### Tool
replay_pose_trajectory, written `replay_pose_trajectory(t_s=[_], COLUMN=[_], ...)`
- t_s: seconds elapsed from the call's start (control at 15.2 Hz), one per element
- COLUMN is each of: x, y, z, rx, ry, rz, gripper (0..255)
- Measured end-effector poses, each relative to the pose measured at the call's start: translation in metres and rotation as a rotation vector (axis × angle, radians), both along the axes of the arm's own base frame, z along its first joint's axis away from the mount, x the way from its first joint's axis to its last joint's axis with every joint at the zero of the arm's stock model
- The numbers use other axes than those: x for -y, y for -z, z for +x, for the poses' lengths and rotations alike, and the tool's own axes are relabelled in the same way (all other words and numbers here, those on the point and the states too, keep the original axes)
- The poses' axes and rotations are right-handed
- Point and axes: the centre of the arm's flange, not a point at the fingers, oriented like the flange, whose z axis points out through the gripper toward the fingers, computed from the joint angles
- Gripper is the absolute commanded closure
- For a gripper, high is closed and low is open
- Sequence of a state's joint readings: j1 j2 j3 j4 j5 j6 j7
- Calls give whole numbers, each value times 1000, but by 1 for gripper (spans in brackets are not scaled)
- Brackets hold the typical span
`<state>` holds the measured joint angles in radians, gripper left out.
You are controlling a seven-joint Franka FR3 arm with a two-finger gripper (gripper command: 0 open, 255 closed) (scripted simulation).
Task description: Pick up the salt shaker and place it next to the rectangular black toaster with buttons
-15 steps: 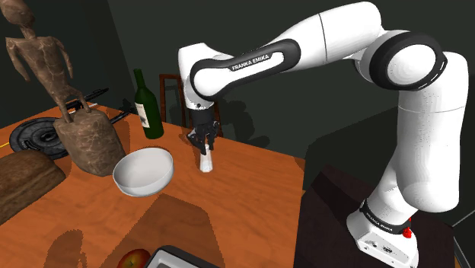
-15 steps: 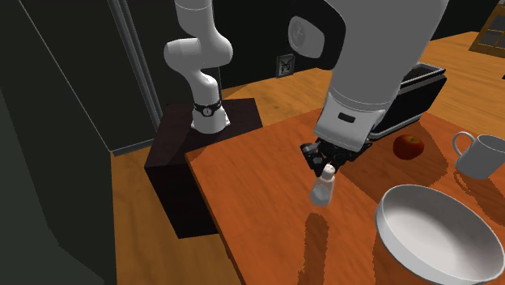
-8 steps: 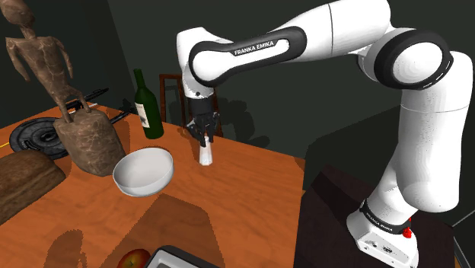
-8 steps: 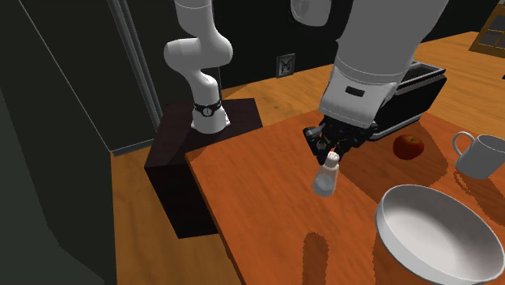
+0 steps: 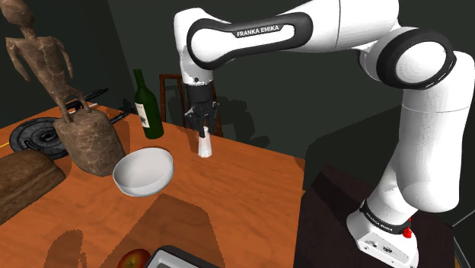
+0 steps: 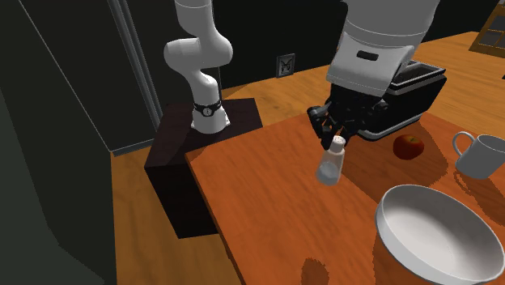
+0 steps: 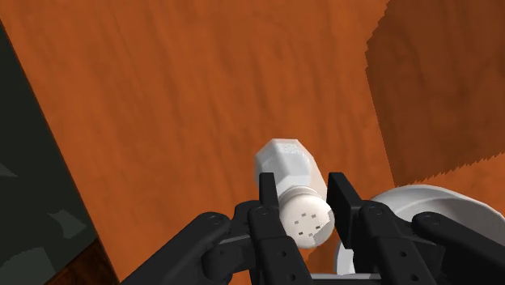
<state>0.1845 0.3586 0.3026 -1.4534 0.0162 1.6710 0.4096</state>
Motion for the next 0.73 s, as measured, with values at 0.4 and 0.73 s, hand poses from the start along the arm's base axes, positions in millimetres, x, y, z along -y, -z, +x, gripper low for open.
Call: replay_pose_trajectory(t_s=[0.4, 0.73], x=[1, 1], y=[-32, -59], z=[1, 1], rx=[0, 0], ry=[0, 0], rz=[0, 0], gripper=[255, 255])
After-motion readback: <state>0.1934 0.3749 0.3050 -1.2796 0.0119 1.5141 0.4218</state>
